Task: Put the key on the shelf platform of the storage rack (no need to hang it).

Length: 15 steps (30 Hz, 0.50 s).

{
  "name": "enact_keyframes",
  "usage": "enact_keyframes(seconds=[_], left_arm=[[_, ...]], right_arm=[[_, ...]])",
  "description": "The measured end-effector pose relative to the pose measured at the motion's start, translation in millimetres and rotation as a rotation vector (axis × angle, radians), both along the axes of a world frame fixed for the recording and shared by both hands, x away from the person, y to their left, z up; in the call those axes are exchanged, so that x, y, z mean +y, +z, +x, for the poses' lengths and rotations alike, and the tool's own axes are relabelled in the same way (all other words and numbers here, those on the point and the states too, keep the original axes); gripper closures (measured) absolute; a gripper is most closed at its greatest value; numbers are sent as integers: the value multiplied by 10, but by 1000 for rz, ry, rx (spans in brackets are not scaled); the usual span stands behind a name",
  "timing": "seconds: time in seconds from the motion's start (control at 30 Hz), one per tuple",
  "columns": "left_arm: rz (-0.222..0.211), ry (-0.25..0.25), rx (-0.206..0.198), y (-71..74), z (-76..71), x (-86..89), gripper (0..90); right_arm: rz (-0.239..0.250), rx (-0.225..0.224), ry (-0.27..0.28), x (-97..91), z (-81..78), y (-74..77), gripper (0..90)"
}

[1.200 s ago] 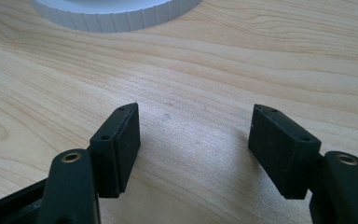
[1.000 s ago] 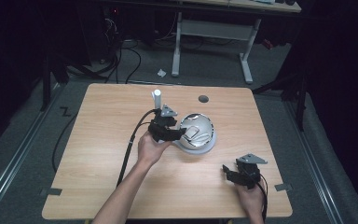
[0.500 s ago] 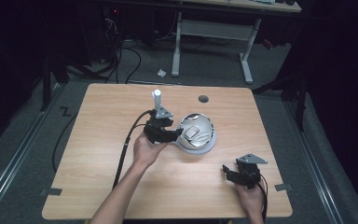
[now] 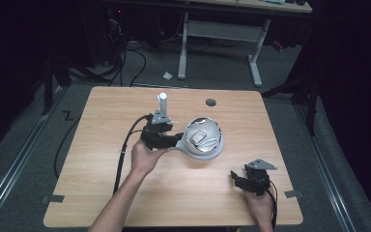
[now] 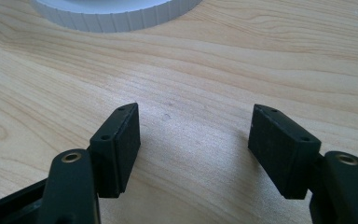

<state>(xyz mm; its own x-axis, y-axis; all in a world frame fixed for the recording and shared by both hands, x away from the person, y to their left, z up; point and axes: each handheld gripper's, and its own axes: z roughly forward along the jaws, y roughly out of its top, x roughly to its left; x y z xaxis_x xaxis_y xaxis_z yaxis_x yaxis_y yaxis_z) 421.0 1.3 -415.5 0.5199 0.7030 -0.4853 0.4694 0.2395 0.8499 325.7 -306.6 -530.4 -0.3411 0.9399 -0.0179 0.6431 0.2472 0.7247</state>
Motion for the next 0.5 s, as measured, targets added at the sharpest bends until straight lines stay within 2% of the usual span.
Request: enact_keyframes(seconds=[0.27,0.5], left_arm=[[2,11,-18,54,-68,140,465],[-6,18,-13,35,-100,227,465]], right_arm=[[0,0,0,0,0,0,343],[0,-1,-1,1,0,-1,343]])
